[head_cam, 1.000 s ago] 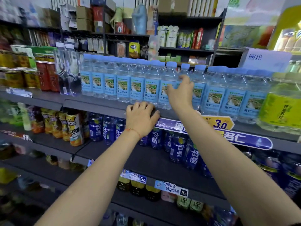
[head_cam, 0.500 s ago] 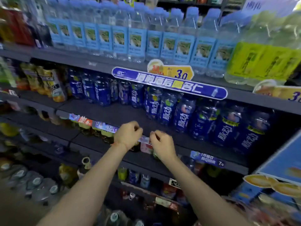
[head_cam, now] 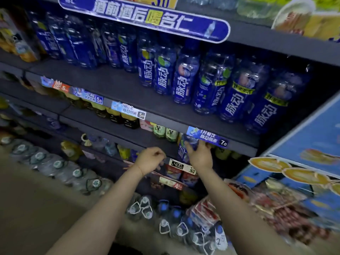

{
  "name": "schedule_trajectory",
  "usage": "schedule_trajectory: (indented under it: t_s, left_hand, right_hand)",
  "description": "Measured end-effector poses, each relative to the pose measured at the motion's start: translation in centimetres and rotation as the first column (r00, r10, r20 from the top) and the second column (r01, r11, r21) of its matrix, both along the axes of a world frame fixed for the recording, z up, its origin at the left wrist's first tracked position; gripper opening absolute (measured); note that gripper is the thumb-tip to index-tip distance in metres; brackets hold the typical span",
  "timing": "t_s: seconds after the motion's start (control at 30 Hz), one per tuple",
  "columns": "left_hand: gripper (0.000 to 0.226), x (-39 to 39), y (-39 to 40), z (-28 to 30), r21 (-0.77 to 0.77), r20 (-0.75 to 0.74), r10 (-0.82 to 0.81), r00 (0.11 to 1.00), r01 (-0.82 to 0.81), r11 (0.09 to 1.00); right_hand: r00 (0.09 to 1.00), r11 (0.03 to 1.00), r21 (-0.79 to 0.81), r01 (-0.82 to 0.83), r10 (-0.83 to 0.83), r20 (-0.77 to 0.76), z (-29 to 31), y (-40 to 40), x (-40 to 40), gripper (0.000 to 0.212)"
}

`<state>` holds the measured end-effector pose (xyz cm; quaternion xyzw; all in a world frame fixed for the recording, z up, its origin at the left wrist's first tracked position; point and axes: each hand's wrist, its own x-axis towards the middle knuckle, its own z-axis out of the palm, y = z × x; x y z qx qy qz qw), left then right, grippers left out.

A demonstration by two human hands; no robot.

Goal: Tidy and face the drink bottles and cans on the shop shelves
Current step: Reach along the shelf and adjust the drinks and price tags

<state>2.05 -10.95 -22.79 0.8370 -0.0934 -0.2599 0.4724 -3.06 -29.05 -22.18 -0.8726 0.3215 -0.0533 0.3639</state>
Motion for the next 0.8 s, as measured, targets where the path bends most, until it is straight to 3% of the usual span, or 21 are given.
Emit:
schedule_trajectory:
  t_s: [0.13,0.27,0.3,0.33,0.4,0.47,0.57,0.63,0.8]
  left_hand:
    - [0.024,-0.6,0.3,0.8,0.006,0.016,0.026,1.0,-0.026,1.0]
    - [0.02,-0.7,0.5,1.7,0.008,0.018,0.064,0.998,-0.064,0.998]
    - [0.019,-0.8,0.5,1.8,0.014,0.017,0.067,0.998,-0.067,0.998]
    - [0.018,-0.9,0.5,1.9,0.012,0.018,0.069,0.997,-0.07,0.998]
    - [0.016,-1.1,0.6,2.2,0.014,0.047,0.073,0.996,-0.074,0.997]
    - [0.006,-1.0,1.1,2.4,0.046,0.089,0.069,0.994,-0.074,0.996]
    - [0.044,-0.8,2.4,2.5,0.099,0.07,0.015,0.997,-0.022,0.995]
    - [0.072,-0.6,3.4,2.8,0.146,0.075,-0.065,0.995,0.054,0.988]
    - [0.061,0.7,7.5,5.7,0.182,0.193,-0.066,0.979,0.03,0.983]
  right_hand:
    - [0.998,0.999,0.009,-0.035,0.035,-0.06,0.1,-1.8,2.2,0.076]
    - [0.992,0.955,0.298,0.002,0.035,-0.121,0.3,-3.1,2.5,0.06]
    - [0.991,0.954,0.298,-0.019,0.057,-0.121,0.3,-3.1,2.3,0.06]
    - [0.993,0.965,0.255,-0.055,0.08,-0.087,0.2,-2.8,2.0,0.061]
    - [0.992,0.991,0.131,-0.032,0.016,0.122,0.0,-1.4,1.7,0.059]
    - [0.938,0.984,0.177,0.033,-0.092,0.335,-0.6,0.0,1.4,0.045]
    - [0.912,0.944,0.328,-0.028,-0.11,0.394,-0.4,2.9,0.9,0.03]
    - [0.921,0.917,0.395,-0.061,-0.101,0.375,0.0,5.0,1.3,0.031]
    - [0.927,0.79,0.591,-0.163,-0.083,0.367,3.3,10.5,3.9,0.025]
